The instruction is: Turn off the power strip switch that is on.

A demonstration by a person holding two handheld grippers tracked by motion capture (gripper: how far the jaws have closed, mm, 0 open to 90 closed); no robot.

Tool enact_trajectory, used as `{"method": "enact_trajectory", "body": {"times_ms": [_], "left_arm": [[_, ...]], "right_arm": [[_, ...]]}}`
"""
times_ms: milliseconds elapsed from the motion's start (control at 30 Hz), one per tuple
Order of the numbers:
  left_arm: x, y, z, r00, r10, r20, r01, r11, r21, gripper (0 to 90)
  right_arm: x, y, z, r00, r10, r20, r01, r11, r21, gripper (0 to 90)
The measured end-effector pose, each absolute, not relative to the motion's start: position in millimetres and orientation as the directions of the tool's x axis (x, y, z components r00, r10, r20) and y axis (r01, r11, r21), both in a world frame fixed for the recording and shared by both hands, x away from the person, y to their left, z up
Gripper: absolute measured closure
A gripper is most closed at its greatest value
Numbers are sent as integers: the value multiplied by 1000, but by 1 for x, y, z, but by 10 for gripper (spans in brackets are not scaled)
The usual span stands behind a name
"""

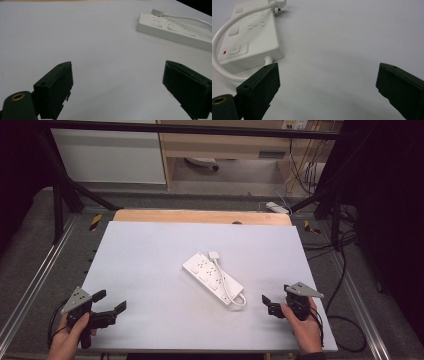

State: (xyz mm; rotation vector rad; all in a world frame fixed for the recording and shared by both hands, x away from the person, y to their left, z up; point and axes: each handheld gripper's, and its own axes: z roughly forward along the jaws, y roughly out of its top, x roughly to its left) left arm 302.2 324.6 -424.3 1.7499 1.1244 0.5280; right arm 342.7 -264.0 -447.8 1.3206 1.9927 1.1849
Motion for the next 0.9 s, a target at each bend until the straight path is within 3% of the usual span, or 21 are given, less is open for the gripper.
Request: {"method": "enact_trajectory", "body": {"times_ms": [500,900], "left_arm": [[302,322,-423,499,858,-125,446,-130,886,72],[300,321,-419,508,850,-140,422,-104,901,62]], "right_arm": [[344,-266,-448,-430,896,111,509,139,849,65],[342,-260,-440,-443,891,104,464,128,876,53]]}}
